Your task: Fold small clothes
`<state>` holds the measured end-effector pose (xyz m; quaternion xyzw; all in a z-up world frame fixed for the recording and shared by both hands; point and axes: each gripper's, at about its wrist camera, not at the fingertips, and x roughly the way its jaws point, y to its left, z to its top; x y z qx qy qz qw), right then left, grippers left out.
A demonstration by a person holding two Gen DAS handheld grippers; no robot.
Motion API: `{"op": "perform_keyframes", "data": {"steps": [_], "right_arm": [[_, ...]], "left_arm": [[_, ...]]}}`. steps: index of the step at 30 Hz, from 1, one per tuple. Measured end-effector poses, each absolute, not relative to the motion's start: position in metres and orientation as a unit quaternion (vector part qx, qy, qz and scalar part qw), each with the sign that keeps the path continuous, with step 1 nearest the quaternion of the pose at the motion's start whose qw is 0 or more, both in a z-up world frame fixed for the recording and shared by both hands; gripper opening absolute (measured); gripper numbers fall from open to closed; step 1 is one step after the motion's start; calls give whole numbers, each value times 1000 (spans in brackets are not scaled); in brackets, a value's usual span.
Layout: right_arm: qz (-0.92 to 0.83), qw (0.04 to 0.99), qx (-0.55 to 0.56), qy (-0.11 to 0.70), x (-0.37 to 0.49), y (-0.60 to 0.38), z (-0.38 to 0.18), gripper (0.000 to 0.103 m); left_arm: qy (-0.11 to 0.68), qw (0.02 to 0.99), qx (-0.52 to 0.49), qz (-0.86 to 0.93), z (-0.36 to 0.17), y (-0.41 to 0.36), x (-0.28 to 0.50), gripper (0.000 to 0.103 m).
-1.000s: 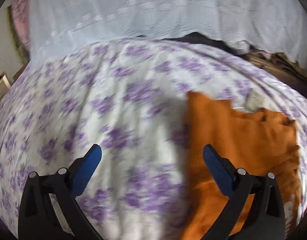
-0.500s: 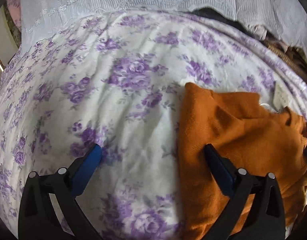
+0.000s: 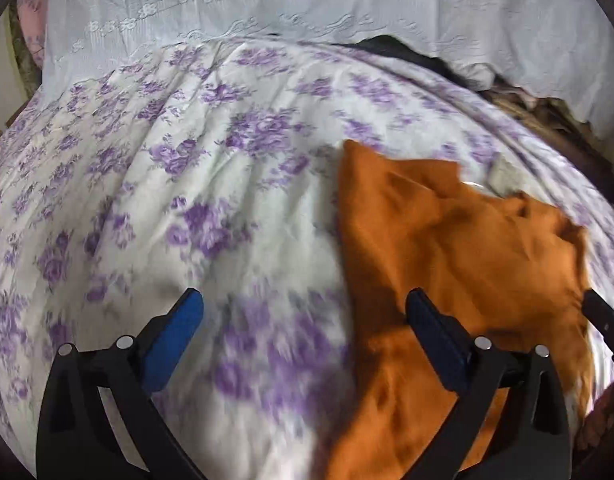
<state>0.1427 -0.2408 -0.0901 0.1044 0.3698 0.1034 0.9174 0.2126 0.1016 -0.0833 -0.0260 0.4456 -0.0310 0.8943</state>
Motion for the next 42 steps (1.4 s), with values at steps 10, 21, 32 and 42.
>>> {"op": "perform_keyframes", "data": {"steps": [10, 21, 32, 42], "right_arm": [[130, 912, 82, 381, 105, -224, -90, 71], [125, 911, 39, 391, 28, -214, -98, 73], [155, 893, 153, 393, -22, -256, -110, 79], [175, 867, 230, 406, -9, -272, -120, 79]], "left_arm": [[465, 884, 18, -48, -92, 93, 159, 98], [475, 874, 74, -71, -102, 82, 74, 99], [478, 841, -98, -234, -94, 120, 19, 98], [510, 799, -143, -285, -103, 104, 78, 98]]}}
